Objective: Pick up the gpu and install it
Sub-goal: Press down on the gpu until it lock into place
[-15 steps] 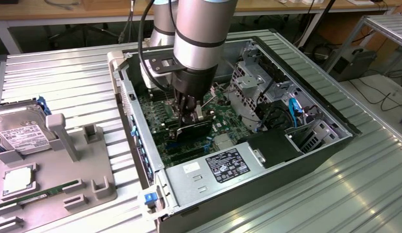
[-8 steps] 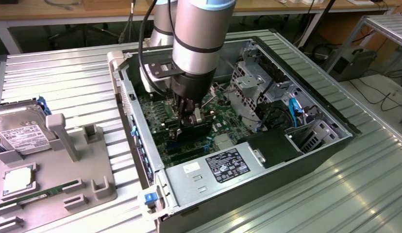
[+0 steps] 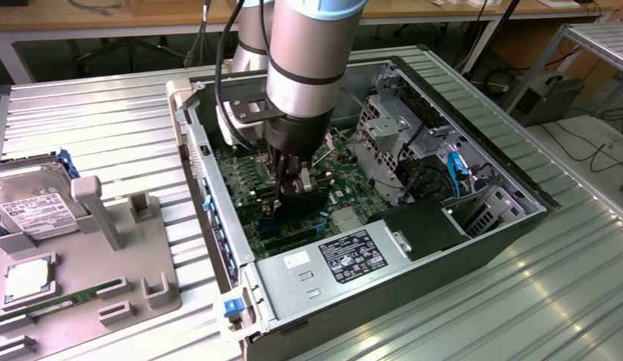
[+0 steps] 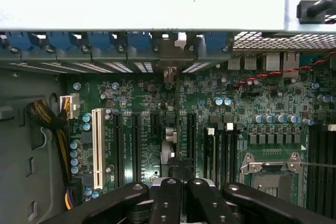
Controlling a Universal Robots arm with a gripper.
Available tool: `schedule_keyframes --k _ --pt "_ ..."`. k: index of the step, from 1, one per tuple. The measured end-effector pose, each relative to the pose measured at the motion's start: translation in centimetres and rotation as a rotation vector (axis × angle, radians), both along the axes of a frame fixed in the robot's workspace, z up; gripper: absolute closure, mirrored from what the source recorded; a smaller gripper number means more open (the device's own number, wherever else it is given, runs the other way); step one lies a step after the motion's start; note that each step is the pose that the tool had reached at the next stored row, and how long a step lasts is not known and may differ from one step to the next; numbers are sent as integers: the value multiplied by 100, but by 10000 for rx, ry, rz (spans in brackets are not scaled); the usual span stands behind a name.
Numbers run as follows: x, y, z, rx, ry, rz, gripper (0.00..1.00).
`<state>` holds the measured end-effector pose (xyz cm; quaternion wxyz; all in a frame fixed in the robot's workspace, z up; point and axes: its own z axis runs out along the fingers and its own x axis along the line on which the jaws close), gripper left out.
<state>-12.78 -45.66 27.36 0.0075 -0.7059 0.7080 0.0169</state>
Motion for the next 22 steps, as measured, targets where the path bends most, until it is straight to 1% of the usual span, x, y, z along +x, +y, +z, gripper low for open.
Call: schedule_keyframes --k 13,15,17,20,22 --pt "-3 0 -9 1 -1 0 89" --pt "-2 2 -24 19 -15 0 89" --pt "-3 1 -26 4 -11 0 89" --pt "-3 0 -26 2 -10 0 89" --pt "-2 1 -8 13 -17 -1 89"
